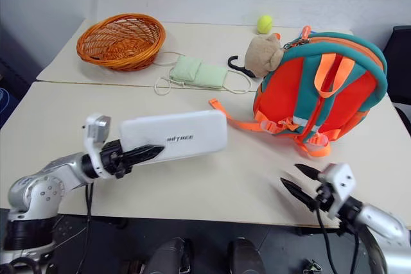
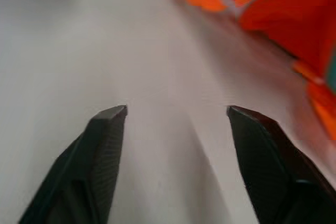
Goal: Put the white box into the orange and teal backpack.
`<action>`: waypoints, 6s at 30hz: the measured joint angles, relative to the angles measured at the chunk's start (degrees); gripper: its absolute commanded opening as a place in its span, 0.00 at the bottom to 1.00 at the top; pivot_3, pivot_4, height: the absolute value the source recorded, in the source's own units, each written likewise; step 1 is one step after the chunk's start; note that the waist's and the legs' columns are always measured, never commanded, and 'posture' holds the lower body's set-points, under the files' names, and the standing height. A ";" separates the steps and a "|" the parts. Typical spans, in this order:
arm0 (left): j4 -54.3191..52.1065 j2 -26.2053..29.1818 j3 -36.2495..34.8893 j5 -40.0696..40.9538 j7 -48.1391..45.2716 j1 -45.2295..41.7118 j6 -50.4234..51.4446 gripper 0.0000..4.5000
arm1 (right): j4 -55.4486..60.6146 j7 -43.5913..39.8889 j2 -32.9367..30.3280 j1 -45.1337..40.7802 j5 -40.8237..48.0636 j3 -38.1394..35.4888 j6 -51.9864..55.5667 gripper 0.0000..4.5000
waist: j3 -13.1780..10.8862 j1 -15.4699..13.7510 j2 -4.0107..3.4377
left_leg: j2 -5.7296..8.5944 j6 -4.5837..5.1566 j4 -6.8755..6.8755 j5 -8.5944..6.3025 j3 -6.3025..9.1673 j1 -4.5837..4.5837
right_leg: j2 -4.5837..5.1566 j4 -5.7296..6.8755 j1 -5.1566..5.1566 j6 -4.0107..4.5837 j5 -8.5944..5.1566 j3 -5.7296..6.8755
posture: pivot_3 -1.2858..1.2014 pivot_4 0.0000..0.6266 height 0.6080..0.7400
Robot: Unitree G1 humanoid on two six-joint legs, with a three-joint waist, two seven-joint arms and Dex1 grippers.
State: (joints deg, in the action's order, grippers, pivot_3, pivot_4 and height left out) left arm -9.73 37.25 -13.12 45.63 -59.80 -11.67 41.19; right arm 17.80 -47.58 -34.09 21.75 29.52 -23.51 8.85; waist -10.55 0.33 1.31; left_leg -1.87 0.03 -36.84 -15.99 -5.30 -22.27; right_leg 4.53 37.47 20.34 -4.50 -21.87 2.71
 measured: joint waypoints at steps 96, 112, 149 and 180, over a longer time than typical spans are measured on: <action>-21.35 12.79 -23.36 17.20 7.21 20.85 -6.03 0.30 | -8.26 -21.52 -1.99 -50.85 17.31 25.75 36.39 0.00 | -0.26 1.26 0.00 | 0.10 0.49 -0.17 -0.47 0.08 -0.36 | 0.28 -0.19 0.16 -0.02 0.02 0.10 | 0.52 0.24 1.00; -7.52 -2.29 20.55 -5.58 20.74 -28.41 2.59 0.30 | -7.02 -20.51 -0.44 -51.91 17.00 26.12 37.34 0.00 | -0.29 1.07 -0.05 | 0.10 0.55 -0.50 -0.44 0.10 -0.80 | 0.11 0.03 0.38 -0.16 0.09 0.14 | 0.52 0.24 1.00; -26.05 9.86 -6.98 16.92 6.82 -5.60 2.41 0.92 | -5.76 -17.21 1.79 -49.73 15.93 25.84 35.93 0.00 | -0.31 1.39 -0.04 | 0.06 0.34 -0.36 -0.11 0.18 -0.71 | 0.16 0.14 0.48 -0.14 0.08 0.11 | 0.52 0.24 1.00; -18.20 8.44 -4.20 -4.89 9.95 -1.81 -15.50 0.00 | -8.79 -17.60 4.76 -50.48 13.32 27.30 32.99 0.00 | -0.31 1.61 -0.04 | 0.00 0.33 -0.23 -0.12 0.13 -0.44 | 0.11 0.03 0.28 -0.14 0.08 0.10 | 0.52 0.24 1.00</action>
State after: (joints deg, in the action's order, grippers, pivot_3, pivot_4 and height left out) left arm -27.93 45.69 -17.32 40.74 -49.85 -13.47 25.70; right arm 9.01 -65.18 -29.34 -28.73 42.84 3.79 41.84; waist -10.86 1.93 1.27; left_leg -1.87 0.36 -37.07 -16.10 -5.16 -22.71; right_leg 4.64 37.51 20.62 -4.64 -21.79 2.81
